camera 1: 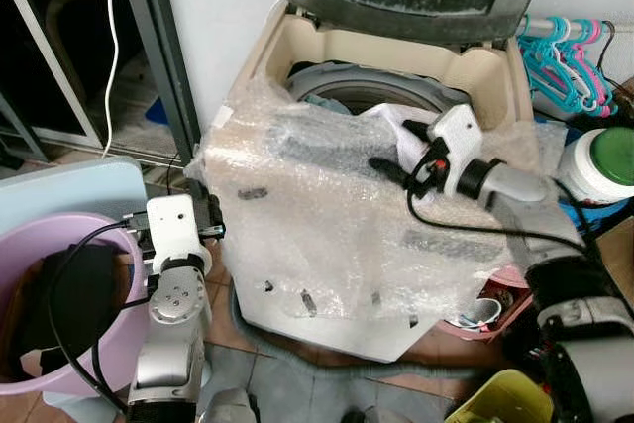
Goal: Clothes washing
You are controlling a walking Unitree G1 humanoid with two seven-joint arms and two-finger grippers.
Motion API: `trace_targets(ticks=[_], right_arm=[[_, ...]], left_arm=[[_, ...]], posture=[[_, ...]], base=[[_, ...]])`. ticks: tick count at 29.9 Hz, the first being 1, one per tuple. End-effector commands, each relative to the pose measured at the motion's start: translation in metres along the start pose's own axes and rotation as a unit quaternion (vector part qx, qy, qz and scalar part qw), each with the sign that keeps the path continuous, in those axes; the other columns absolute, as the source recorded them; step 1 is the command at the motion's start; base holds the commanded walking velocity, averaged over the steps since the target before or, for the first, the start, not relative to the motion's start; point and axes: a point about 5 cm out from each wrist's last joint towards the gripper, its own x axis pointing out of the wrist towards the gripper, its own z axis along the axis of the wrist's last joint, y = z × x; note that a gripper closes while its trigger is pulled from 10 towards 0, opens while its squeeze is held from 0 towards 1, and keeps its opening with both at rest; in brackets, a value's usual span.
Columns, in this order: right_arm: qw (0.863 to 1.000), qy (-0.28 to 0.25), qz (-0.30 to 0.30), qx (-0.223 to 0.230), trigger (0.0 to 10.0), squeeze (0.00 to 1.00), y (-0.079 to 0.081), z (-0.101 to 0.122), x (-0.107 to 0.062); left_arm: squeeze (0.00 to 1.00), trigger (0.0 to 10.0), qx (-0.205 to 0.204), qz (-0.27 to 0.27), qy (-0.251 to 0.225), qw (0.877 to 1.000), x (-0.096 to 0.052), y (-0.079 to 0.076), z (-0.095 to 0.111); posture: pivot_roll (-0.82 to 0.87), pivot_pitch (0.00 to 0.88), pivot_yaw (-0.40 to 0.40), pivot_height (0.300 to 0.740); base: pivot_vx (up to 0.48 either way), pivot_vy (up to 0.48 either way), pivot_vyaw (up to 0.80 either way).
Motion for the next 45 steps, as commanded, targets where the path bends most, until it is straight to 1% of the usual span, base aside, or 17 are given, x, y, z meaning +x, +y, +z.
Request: trace_targets(ticks=[1, 6, 10, 12, 15, 16, 17, 19, 20, 21, 23, 25, 32, 41, 42, 44, 45], right_arm=[[0.999, 0.004, -0.044, 0.007, 10.0, 1.0, -0.014, 0.004, -0.003], [0.989, -0.031, -0.141, 0.031, 10.0, 1.0, -0.037, 0.014, -0.007], [0.959, -0.054, -0.276, 0.028, 10.0, 1.0, -0.065, 0.025, -0.019], [0.954, -0.071, -0.288, 0.036, 10.0, 1.0, -0.068, 0.03, -0.021], [0.956, -0.103, -0.27, 0.045, 10.0, 1.0, -0.066, 0.039, -0.018], [0.968, -0.116, -0.217, 0.055, 10.0, 0.96, -0.058, 0.041, -0.013], [0.968, -0.116, -0.217, 0.055, 10.0, 0.96, -0.058, 0.041, -0.013], [0.987, -0.113, -0.098, 0.062, 10.0, 0.93, -0.04, 0.039, -0.007], [0.99, -0.108, -0.068, 0.065, 10.0, 0.93, -0.036, 0.038, -0.006], [0.995, -0.092, 0.007, 0.047, 10.0, 0.92, -0.024, 0.033, -0.009], [0.995, -0.072, 0.052, 0.038, 10.0, 0.93, -0.017, 0.028, -0.013], [0.997, -0.061, 0.041, 0.013, 10.0, 0.92, -0.02, 0.025, -0.015], [0.999, -0.044, 0.027, -0.008, 10.0, 0.92, -0.029, 0.021, -0.019], [0.995, -0.059, -0.072, -0.044, 10.0, 0.92, -0.036, 0.028, -0.013], [0.991, -0.054, -0.113, -0.049, 10.0, 0.91, -0.039, 0.027, -0.01], [0.988, -0.051, -0.134, -0.054, 10.0, 0.91, -0.041, 0.027, -0.01], [0.979, -0.038, -0.191, -0.051, 10.0, 0.91, -0.048, 0.025, -0.01]], left_arm=[[0.0, 10.0, -0.001, -0.001, -0.004, 1.0, 0.0, -0.001, 0.001], [0.0, 10.0, 0.0, 0.001, -0.004, 1.0, 0.0, 0.0, 0.002], [0.0, 10.0, 0.002, 0.0, -0.005, 1.0, 0.0, 0.001, 0.002], [0.0, 10.0, 0.002, 0.0, -0.005, 1.0, 0.0, 0.001, 0.002], [0.0, 10.0, 0.002, 0.0, -0.005, 1.0, 0.0, 0.001, 0.002], [0.0, 10.0, 0.002, 0.0, -0.004, 1.0, 0.0, 0.0, 0.002], [0.0, 10.0, 0.002, 0.0, -0.004, 1.0, 0.0, 0.0, 0.002], [0.0, 10.0, 0.001, -0.001, -0.004, 1.0, 0.0, 0.0, 0.002], [0.0, 10.0, 0.001, -0.001, -0.004, 1.0, 0.0, 0.0, 0.002], [0.0, 10.0, 0.001, 0.0, -0.004, 1.0, 0.0, 0.0, 0.002], [0.0, 10.0, 0.0, 0.001, -0.003, 1.0, 0.0, 0.001, 0.002], [0.0, 10.0, 0.0, 0.001, -0.003, 1.0, 0.0, 0.0, 0.002], [0.0, 10.0, -0.001, 0.0, -0.003, 1.0, 0.0, -0.001, 0.002], [0.0, 10.0, 0.0, 0.0, -0.003, 1.0, 0.001, -0.001, 0.002], [0.0, 10.0, 0.0, 0.0, -0.002, 1.0, 0.0, -0.001, 0.002], [0.0, 10.0, 0.0, 0.001, -0.002, 1.0, 0.0, -0.001, 0.002], [0.0, 10.0, 0.001, 0.001, -0.002, 1.0, 0.0, -0.001, 0.002]], posture=[[0.02, 0.0, -0.05, 0.74], [0.02, 0.0, -0.049, 0.74], [0.02, 0.0, -0.045, 0.74], [0.02, 0.0, -0.044, 0.74], [0.02, 0.0, -0.043, 0.74], [0.01, 0.0, -0.043, 0.74], [0.01, 0.0, -0.043, 0.74], [0.02, 0.0, -0.046, 0.74], [0.02, 0.0, -0.046, 0.74], [0.02, 0.0, -0.046, 0.74], [0.01, 0.0, -0.047, 0.74], [0.01, 0.0, -0.047, 0.74], [0.01, 0.0, -0.046, 0.74], [0.01, 0.0, -0.045, 0.74], [0.01, 0.0, -0.046, 0.74], [0.01, 0.0, -0.046, 0.74], [0.01, 0.0, -0.047, 0.74]], base=[[0.0, 0.0, 0.0], [0.0, 0.0, 0.0], [0.0, 0.0, 0.0], [0.0, 0.0, 0.0], [0.0, 0.0, 0.0], [0.0, 0.0, 0.0], [0.0, 0.0, 0.0], [0.0, 0.0, 0.0], [0.0, 0.0, 0.0], [0.0, 0.0, 0.0], [0.0, 0.0, 0.0], [0.0, 0.0, 0.0], [0.0, 0.0, 0.0], [0.0, 0.0, 0.0], [0.0, 0.0, 0.0], [0.0, 0.0, 0.0], [0.0, 0.0, 0.0]])
